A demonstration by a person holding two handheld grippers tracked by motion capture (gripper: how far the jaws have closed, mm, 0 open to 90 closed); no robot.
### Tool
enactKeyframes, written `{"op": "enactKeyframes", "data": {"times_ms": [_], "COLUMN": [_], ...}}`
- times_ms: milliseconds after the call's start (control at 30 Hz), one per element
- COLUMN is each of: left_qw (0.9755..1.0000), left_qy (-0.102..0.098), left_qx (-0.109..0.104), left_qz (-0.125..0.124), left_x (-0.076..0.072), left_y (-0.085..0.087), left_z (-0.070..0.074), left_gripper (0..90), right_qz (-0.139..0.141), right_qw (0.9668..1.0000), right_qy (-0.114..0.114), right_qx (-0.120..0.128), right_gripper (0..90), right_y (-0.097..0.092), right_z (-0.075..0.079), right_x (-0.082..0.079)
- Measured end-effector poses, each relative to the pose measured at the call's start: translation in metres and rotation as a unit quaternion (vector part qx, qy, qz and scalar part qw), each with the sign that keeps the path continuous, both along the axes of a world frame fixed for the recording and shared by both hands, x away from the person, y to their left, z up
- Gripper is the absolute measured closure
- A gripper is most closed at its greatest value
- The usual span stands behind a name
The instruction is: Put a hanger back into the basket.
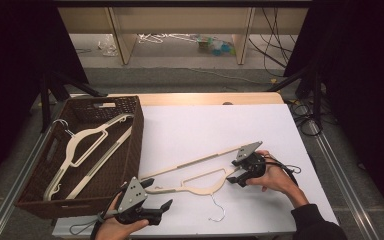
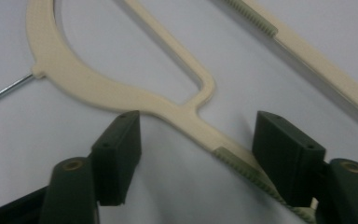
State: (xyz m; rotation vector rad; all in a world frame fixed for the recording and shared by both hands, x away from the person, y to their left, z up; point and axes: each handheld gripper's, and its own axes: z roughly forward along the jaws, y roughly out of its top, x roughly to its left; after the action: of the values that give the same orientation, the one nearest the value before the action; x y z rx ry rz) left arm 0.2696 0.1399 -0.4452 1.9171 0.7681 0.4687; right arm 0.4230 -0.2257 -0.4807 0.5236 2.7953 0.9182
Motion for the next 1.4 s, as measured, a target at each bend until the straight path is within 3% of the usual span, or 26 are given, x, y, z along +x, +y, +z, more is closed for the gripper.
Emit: {"op": "enactKeyframes", "data": {"times_ms": [133,333,500,700,833,933,1100,1233,1400], "left_qw": [1.0,1.0,1.0,1.0,0.9999,0.9998,0.9993,0.999,0.999], "left_qy": [0.001,0.0,0.002,0.002,0.005,0.005,0.007,0.007,0.009], "left_qx": [0.001,0.002,0.005,0.007,0.009,0.015,0.025,0.029,0.031], "left_qz": [-0.002,-0.003,-0.002,-0.004,-0.008,-0.015,-0.025,-0.035,-0.031], "left_x": [0.0,0.0,0.0,0.0,0.0,0.0,-0.001,-0.001,-0.001], "left_y": [0.0,0.0,0.0,0.0,-0.001,-0.002,-0.006,-0.008,-0.009], "left_z": [0.0,0.0,0.0,0.0,-0.002,-0.003,-0.005,-0.006,-0.006], "left_gripper": [17.2,17.3,17.4,17.6,18.1,18.4,18.9,19.0,19.4], "right_qz": [0.021,0.056,0.101,0.146,0.18,0.193,0.205,0.206,0.22], "right_qw": [0.9995,0.9968,0.9903,0.9809,0.9737,0.9704,0.9678,0.9676,0.9644], "right_qy": [0.018,0.028,0.035,0.041,0.052,0.054,0.048,0.047,0.039], "right_qx": [-0.018,-0.049,-0.089,-0.122,-0.13,-0.135,-0.139,-0.138,-0.142], "right_gripper": [45.4,56.9,69.3,73.3,75.8,75.8,68.6,69.1,73.2], "right_y": [-0.006,-0.008,-0.002,0.001,0.002,0.003,0.004,0.004,0.004], "right_z": [0.005,0.01,0.015,0.019,0.02,0.021,0.02,0.019,0.019], "right_x": [-0.005,-0.012,-0.018,-0.027,-0.036,-0.042,-0.047,-0.047,-0.048]}}
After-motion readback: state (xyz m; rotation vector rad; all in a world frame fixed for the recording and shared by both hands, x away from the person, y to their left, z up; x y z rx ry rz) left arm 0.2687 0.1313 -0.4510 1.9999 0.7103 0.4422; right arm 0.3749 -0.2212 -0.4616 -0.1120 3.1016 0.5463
